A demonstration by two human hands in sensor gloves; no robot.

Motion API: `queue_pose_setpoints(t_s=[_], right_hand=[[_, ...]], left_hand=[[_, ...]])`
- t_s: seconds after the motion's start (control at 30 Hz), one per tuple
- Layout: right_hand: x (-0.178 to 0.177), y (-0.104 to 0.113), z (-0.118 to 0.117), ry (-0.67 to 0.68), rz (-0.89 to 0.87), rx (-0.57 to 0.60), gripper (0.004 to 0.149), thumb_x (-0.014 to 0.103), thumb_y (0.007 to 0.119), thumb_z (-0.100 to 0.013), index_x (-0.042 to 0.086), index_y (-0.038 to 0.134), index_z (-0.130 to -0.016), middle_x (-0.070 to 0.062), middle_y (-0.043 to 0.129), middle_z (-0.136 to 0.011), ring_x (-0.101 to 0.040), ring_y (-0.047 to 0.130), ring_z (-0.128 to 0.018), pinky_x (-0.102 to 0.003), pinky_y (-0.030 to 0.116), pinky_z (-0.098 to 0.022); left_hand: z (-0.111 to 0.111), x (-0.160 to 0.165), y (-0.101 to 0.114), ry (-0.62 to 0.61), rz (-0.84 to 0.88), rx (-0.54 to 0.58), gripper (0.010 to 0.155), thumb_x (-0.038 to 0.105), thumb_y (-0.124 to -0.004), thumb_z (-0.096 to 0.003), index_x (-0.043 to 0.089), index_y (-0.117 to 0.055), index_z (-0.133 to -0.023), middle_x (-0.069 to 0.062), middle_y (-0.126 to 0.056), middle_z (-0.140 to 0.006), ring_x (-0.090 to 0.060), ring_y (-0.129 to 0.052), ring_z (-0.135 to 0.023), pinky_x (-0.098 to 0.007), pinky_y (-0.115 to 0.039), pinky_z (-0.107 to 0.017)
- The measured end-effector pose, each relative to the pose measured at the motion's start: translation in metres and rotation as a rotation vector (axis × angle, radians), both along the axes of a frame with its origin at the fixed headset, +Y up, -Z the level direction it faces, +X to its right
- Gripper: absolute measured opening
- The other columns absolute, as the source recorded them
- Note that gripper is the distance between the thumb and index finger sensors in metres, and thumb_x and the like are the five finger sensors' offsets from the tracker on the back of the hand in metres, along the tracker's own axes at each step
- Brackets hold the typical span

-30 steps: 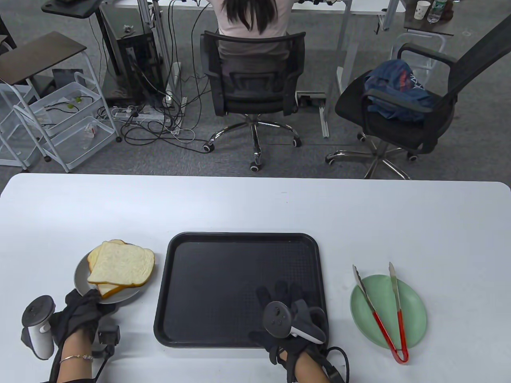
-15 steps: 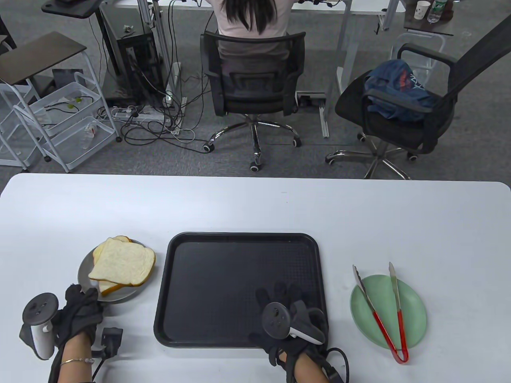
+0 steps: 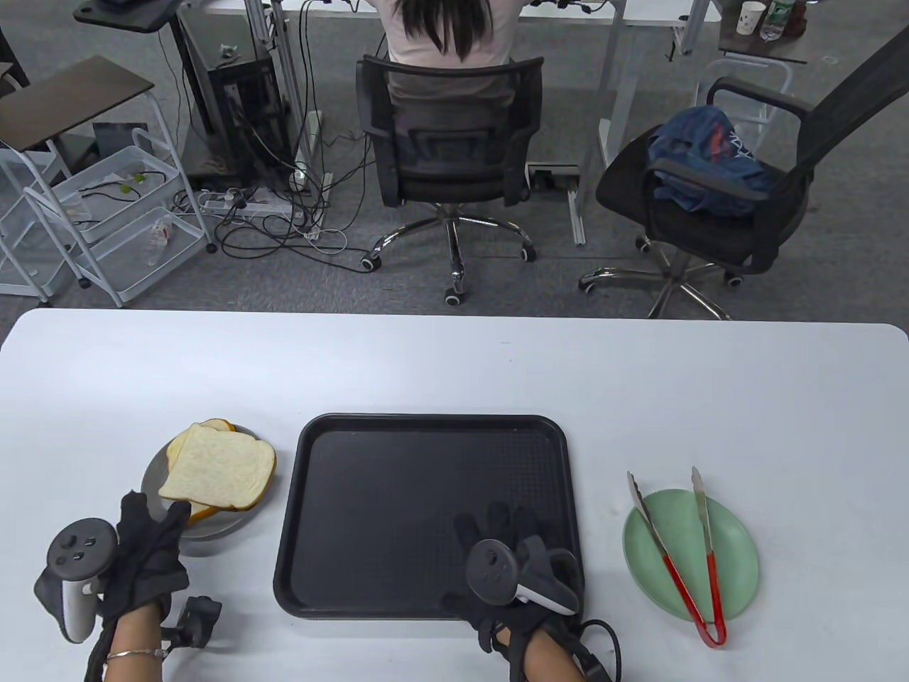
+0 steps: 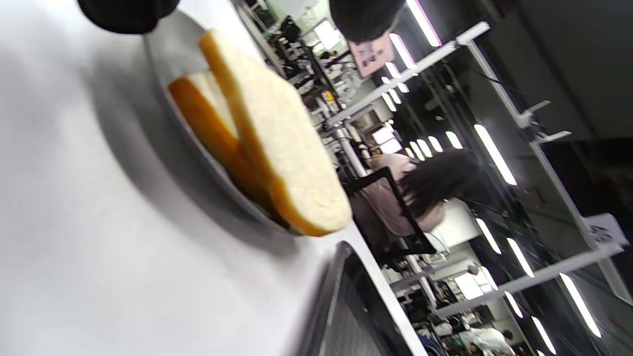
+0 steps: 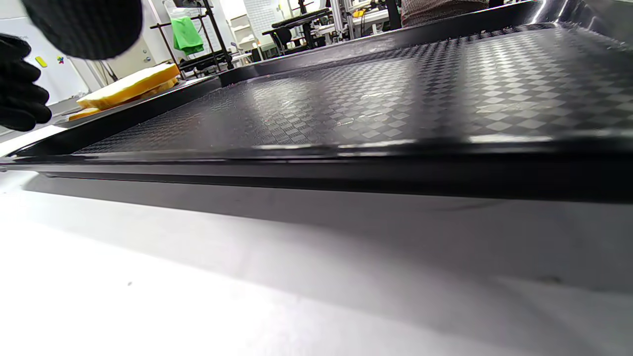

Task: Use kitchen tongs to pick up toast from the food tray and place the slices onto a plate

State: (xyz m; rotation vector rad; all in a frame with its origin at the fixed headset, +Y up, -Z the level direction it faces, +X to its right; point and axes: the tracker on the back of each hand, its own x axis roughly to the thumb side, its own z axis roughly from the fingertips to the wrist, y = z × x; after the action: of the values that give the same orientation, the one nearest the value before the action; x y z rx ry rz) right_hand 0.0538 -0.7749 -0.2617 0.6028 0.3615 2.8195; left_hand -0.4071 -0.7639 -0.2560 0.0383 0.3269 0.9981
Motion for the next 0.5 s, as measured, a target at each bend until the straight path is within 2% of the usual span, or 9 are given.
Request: queue_pose_setpoints(t_s=[0.17, 0.27, 0.37, 0.5], right_hand=[[0.000, 0.000, 0.000, 0.002, -0.003, 0.004, 0.098, 0.062, 0.074, -0.041, 0.020, 0.009, -0.101, -0.036, 0.007, -0.102, -0.068, 0.005, -0.081, -0.086, 0.031, -0.043], [0.000, 0.000, 0.000, 0.003, -0.002, 0.004, 0.098, 0.062, 0.074, -0.041, 0.019, 0.009, -0.101, -0.036, 0.007, -0.102, -0.068, 0.005, -0.081, -0.086, 0.031, -0.043], [0.000, 0.000, 0.000, 0.003, -0.004, 0.005, 0.098, 0.062, 0.074, -0.041, 0.019, 0.009, -0.101, -0.036, 0.007, -0.102, -0.068, 0.005, -0.081, -0.086, 0.031, -0.043], [-0.001, 0.000, 0.001, 0.005, -0.001, 0.004, 0.098, 0.062, 0.074, -0.042, 0.019, 0.009, -0.101, -0.036, 0.007, -0.102, -0.068, 0.005, -0.081, -0.086, 0.031, -0.043]], left_hand=[[0.003, 0.021, 0.018, -0.103, -0.110, 0.104, 0.096, 0.052, -0.062, -0.0694, -0.009, -0.007, -0.120, -0.043, -0.014, -0.120, -0.070, -0.034, -0.106, -0.074, -0.046, -0.076], [0.006, 0.037, 0.027, -0.165, -0.251, 0.181, 0.101, 0.061, -0.059, -0.0672, -0.005, -0.006, -0.122, -0.039, -0.012, -0.124, -0.069, -0.027, -0.109, -0.078, -0.042, -0.075], [0.010, 0.053, 0.035, -0.221, -0.338, 0.265, 0.103, 0.066, -0.057, -0.0658, -0.002, -0.008, -0.124, -0.039, -0.012, -0.125, -0.070, -0.027, -0.109, -0.081, -0.041, -0.074], [0.014, 0.073, 0.041, -0.307, -0.385, 0.303, 0.104, 0.069, -0.056, -0.0647, 0.000, -0.006, -0.125, -0.038, -0.010, -0.126, -0.070, -0.024, -0.109, -0.082, -0.039, -0.074]])
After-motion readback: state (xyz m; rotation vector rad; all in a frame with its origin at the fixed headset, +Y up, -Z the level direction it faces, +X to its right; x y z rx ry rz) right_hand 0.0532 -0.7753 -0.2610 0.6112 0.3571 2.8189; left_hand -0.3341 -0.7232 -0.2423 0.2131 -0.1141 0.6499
